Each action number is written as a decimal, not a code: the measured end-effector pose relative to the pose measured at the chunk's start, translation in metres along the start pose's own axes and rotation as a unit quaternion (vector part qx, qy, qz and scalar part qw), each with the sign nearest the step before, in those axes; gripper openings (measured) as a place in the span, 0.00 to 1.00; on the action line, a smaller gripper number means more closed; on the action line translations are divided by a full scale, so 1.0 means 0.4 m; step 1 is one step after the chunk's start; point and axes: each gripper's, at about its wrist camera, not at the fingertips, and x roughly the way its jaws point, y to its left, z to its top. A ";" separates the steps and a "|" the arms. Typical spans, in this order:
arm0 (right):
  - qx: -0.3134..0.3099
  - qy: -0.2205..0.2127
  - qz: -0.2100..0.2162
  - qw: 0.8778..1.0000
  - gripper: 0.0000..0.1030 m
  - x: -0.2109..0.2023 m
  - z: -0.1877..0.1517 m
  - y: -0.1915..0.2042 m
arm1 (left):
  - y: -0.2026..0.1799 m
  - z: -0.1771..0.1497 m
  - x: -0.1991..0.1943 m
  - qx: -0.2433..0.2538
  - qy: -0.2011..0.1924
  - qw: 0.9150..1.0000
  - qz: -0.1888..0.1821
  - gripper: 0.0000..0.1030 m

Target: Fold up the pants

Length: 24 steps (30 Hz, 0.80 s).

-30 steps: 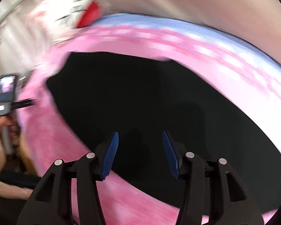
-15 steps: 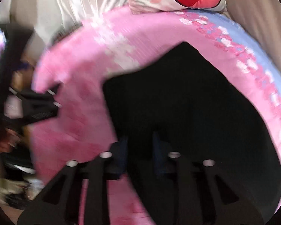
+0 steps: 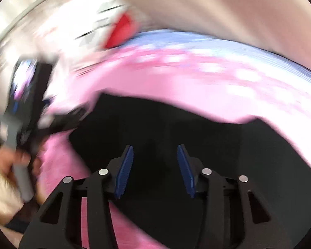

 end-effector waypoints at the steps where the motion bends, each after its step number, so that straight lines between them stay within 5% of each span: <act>1: 0.012 0.008 -0.002 1.000 0.41 0.022 0.012 -0.041 | -0.043 -0.009 0.022 0.022 0.008 1.000 0.019 0.95; 5: -0.012 0.021 -0.053 0.998 0.38 0.094 0.058 -0.141 | -0.104 -0.035 0.012 0.054 -0.040 0.992 0.105 0.95; 8: 0.097 -0.028 -0.078 0.992 0.39 0.043 0.079 -0.254 | -0.121 -0.036 0.006 0.072 -0.040 0.987 0.136 0.95; 9: 0.090 -0.023 -0.061 0.994 0.39 0.037 0.072 -0.254 | -0.117 -0.033 0.007 0.069 -0.035 0.987 0.139 0.95; 11: 0.018 0.004 -0.033 0.999 0.39 0.042 0.043 -0.194 | -0.112 -0.026 0.008 0.056 -0.026 0.988 0.140 0.95; 13: -0.079 0.003 -0.066 0.995 0.39 0.055 0.001 -0.140 | -0.106 -0.016 -0.001 0.044 -0.013 0.988 0.148 0.95; 14: -0.076 0.000 -0.082 0.994 0.38 0.061 -0.008 -0.152 | -0.105 -0.012 -0.012 0.036 -0.008 0.987 0.155 0.95; 17: 0.054 -0.032 -0.088 0.994 0.40 -0.020 -0.004 -0.277 | -0.119 -0.003 -0.089 0.009 -0.015 0.990 0.137 0.95; 21: 0.029 -0.055 -0.055 0.997 0.40 -0.205 -0.133 -0.333 | -0.231 0.000 -0.234 0.017 -0.061 0.994 0.088 0.95; 24: 0.042 -0.030 -0.112 0.992 0.41 -0.303 -0.293 -0.468 | -0.342 -0.009 -0.314 0.040 -0.078 0.995 0.049 0.95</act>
